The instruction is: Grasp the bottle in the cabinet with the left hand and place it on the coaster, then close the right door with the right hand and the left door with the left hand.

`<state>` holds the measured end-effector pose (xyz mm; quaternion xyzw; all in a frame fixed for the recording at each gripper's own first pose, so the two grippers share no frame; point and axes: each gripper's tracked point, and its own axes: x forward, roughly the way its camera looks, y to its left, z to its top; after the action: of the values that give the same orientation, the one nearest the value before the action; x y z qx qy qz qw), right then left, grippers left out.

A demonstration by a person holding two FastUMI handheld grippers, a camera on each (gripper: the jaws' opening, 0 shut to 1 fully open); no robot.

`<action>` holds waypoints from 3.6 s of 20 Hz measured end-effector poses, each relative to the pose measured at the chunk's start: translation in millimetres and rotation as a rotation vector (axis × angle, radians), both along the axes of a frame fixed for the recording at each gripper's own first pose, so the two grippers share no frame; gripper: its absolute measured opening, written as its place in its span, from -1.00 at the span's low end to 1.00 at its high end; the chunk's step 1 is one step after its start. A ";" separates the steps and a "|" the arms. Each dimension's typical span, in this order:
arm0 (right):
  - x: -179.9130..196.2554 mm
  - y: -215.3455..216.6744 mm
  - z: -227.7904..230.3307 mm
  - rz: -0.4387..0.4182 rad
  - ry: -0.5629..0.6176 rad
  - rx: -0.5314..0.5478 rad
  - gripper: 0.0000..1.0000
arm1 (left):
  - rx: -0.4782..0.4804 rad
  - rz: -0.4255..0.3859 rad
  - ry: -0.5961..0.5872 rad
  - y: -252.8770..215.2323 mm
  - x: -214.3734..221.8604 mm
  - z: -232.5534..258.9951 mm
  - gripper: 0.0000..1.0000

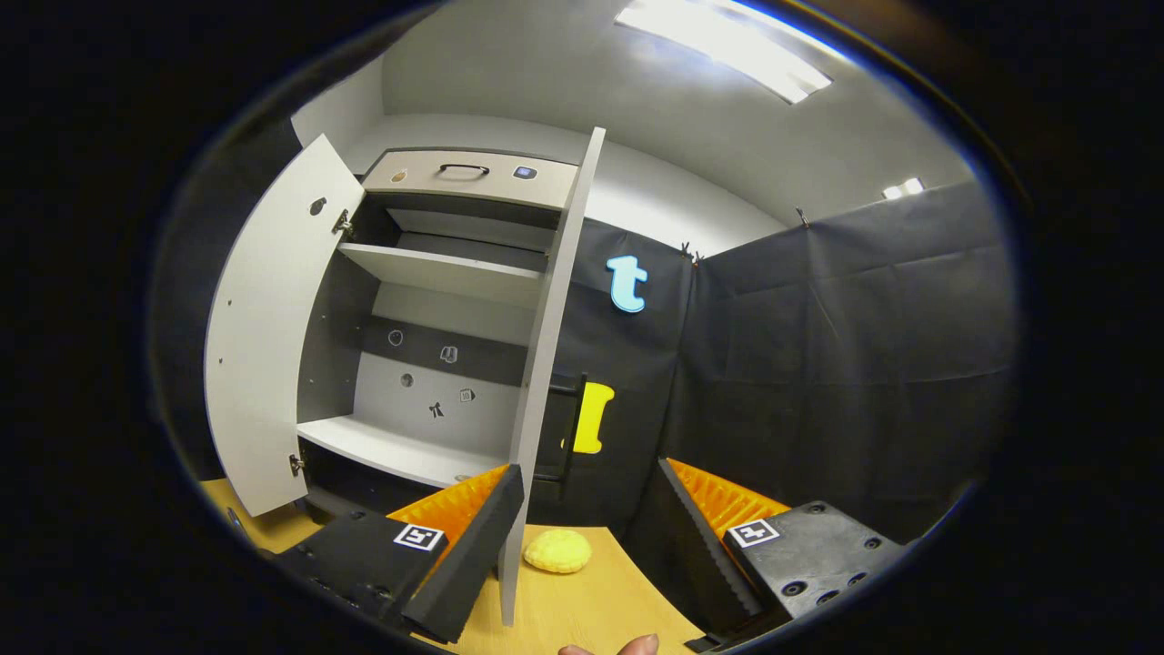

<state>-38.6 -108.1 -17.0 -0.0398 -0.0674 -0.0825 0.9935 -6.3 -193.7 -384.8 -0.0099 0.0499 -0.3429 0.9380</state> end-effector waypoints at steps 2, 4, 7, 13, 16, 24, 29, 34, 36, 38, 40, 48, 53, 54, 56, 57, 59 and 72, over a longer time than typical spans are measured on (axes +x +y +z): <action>-1.3 -2.8 -2.2 -0.010 0.002 0.015 0.94 | 0.004 -0.007 0.010 -1.6 -1.2 -3.9 0.55; -3.6 -5.0 -3.5 -0.020 0.006 0.017 0.94 | 0.005 -0.013 0.012 -2.4 -3.9 -6.7 0.56; -5.2 -4.1 -2.9 -0.024 0.006 0.008 0.94 | 0.003 -0.014 0.024 -1.9 -6.9 -10.9 0.62; -7.3 8.3 3.8 0.010 -0.016 0.021 0.94 | -0.008 0.000 0.075 1.1 -16.6 -21.2 0.92; 0.3 13.7 5.6 0.052 -0.028 0.054 0.94 | 0.001 0.051 0.128 10.7 -23.4 -32.7 0.91; 38.9 -11.6 7.3 0.081 -0.022 0.112 0.94 | -0.006 0.230 0.161 32.0 -71.3 -36.1 0.90; 60.9 -41.2 -7.0 0.101 0.039 0.196 0.94 | 0.005 0.300 0.121 24.6 -109.8 9.0 0.91; 84.9 -89.4 -23.7 0.048 0.078 0.238 0.94 | -0.014 0.419 0.035 39.8 -127.6 91.8 0.90; 98.4 -103.1 -29.6 0.038 0.093 0.222 0.94 | -0.027 0.488 0.009 57.1 -132.0 122.5 0.90; 112.2 -108.8 -36.2 0.041 0.118 0.203 0.94 | -0.040 0.562 -0.011 79.2 -133.0 151.3 0.90; 123.6 -99.9 -37.5 0.073 0.127 0.190 0.94 | -0.041 0.623 -0.050 103.0 -133.8 183.0 0.90; 142.3 -62.4 -26.1 0.165 0.094 0.180 0.94 | -0.043 0.835 -0.099 209.8 -147.9 257.7 0.90; 145.0 -61.4 -32.0 0.178 0.133 0.242 0.89 | -0.030 0.894 -0.111 244.9 -146.6 274.3 0.89; 145.4 -59.6 -33.4 0.184 0.142 0.252 0.89 | -0.032 0.896 -0.112 248.7 -145.3 274.3 0.89; 144.2 -51.7 -33.5 0.185 0.143 0.253 0.91 | -0.047 0.899 -0.105 251.8 -143.9 273.5 0.90; 143.4 -45.4 -31.5 0.191 0.139 0.247 0.91 | -0.050 0.902 -0.102 254.0 -142.8 272.5 0.90; 141.1 -25.4 -30.3 0.224 0.140 0.256 0.91 | -0.047 0.897 -0.100 255.4 -141.0 269.3 0.90; 178.5 113.4 -31.7 0.348 0.168 0.281 0.94 | -0.018 0.876 -0.099 268.1 -135.4 265.6 0.89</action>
<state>139.9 5.2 -48.7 0.1042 0.0219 0.0850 0.9907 -141.6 74.4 -119.2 -0.0217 -0.0071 0.0865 0.9960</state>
